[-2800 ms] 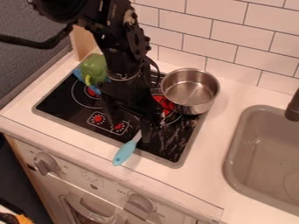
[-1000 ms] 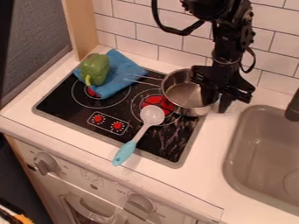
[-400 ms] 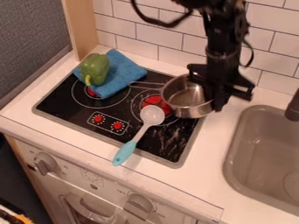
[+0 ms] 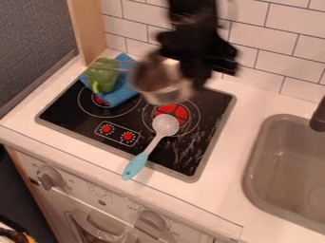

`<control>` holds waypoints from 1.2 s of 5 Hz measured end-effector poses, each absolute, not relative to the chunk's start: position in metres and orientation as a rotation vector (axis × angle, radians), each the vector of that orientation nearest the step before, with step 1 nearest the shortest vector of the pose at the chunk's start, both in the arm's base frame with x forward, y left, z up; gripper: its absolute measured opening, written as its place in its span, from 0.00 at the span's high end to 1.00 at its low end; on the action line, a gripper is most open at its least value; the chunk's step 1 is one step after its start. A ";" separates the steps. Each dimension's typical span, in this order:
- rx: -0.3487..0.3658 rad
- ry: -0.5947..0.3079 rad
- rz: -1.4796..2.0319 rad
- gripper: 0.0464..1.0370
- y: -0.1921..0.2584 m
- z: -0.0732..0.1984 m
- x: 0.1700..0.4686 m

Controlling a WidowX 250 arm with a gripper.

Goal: Move the silver saucepan to the bottom of the blue cloth

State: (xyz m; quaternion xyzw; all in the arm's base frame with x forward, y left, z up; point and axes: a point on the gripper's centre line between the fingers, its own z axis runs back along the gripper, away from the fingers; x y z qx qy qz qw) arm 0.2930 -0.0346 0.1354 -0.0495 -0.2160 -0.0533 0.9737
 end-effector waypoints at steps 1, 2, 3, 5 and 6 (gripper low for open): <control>-0.084 -0.426 -0.110 0.97 0.004 0.123 0.253; -0.079 -0.427 -0.158 0.97 0.052 0.106 0.232; -0.104 -0.409 -0.176 0.97 0.082 0.083 0.235; -0.057 -0.290 -0.148 0.97 0.099 0.032 0.264; -0.034 -0.278 -0.156 0.95 0.096 0.026 0.266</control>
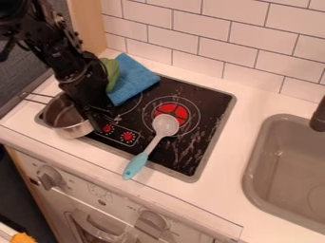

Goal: Move the silver saucepan to the bottom of the blue cloth

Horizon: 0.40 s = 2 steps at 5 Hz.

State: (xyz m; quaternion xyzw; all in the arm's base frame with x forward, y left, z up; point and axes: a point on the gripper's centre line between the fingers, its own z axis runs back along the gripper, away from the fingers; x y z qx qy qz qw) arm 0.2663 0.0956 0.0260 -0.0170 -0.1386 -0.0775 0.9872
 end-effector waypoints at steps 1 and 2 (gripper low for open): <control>-0.036 -0.244 -0.164 0.88 0.086 0.017 0.257; -0.040 -0.270 -0.133 0.64 0.082 0.030 0.254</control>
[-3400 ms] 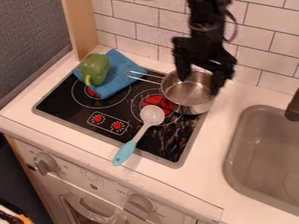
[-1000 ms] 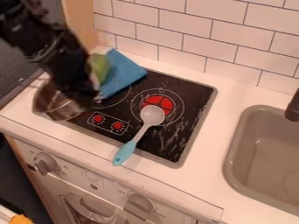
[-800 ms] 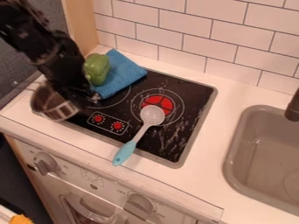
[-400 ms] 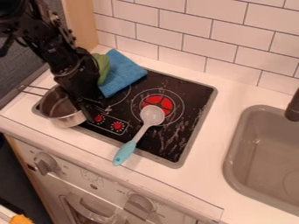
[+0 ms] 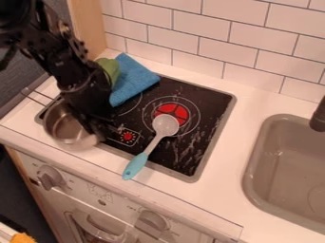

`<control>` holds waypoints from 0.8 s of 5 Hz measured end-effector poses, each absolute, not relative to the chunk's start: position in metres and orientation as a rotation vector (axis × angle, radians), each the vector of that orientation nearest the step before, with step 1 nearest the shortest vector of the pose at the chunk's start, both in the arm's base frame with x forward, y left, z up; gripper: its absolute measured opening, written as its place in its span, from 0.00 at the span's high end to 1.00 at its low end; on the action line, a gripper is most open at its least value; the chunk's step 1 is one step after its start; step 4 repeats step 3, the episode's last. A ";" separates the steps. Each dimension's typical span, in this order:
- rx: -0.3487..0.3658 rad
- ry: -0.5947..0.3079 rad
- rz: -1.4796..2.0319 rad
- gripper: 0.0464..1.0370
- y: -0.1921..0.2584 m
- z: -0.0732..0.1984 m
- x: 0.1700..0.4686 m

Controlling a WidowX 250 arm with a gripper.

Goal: Move the silver saucepan to the bottom of the blue cloth

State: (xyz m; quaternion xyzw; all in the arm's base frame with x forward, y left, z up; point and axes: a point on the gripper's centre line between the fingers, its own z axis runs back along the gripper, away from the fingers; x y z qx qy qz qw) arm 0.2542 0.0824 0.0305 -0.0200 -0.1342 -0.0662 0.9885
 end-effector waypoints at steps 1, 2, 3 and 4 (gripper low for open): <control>-0.085 -0.284 -0.102 0.33 0.078 0.045 0.250; -0.133 -0.292 -0.066 0.08 0.075 0.054 0.250; -0.132 -0.278 -0.041 0.03 0.074 0.055 0.250; -0.132 -0.278 -0.041 0.03 0.074 0.055 0.250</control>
